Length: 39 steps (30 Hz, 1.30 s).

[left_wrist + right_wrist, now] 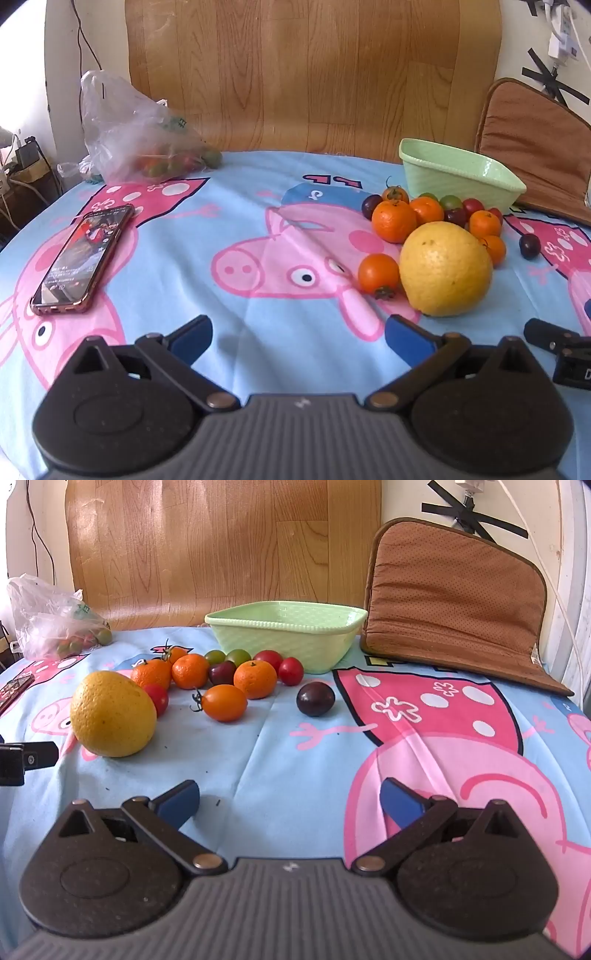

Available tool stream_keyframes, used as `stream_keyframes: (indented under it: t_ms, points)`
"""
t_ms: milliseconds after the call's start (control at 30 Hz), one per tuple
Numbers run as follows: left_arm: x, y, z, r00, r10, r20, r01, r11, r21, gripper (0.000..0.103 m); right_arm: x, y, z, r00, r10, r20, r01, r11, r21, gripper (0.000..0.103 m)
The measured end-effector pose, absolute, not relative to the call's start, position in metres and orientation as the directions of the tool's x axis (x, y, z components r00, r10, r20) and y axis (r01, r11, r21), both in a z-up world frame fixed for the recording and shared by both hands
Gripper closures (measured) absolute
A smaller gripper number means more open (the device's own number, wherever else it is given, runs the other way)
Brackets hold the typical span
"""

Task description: Organize fruits

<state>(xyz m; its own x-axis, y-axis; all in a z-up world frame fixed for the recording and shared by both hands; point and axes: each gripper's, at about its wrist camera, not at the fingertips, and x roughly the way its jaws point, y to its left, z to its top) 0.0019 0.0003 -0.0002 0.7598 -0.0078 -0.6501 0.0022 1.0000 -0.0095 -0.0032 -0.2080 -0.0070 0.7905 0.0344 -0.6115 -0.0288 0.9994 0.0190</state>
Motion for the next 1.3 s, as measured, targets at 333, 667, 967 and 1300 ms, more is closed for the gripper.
stream_keyframes:
  t_ms: [333, 667, 967, 1300]
  points:
    - [-0.003, 0.017, 0.001, 0.838, 0.035, -0.544, -0.039, 0.999, 0.005, 0.000, -0.003, -0.208, -0.007, 0.791, 0.034, -0.611, -0.029, 0.999, 0.019, 0.000]
    - [-0.012, 0.030, 0.006, 0.930, 0.107, -0.353, -0.134, 0.990, -0.054, 0.000, -0.003, -0.208, -0.007, 0.791, 0.034, -0.611, -0.029, 0.999, 0.017, 0.000]
    - [-0.037, 0.013, 0.011, 0.973, 0.179, -0.144, -0.179, 0.984, 0.015, 0.000, -0.003, -0.208, -0.007, 0.791, 0.033, -0.611, -0.029, 0.999, 0.017, 0.000]
    - [-0.044, 0.012, 0.011, 0.978, 0.182, -0.101, -0.179, 0.983, 0.033, 0.000, -0.004, -0.208, -0.007, 0.791, 0.034, -0.611, -0.029, 0.999, 0.018, 0.000]
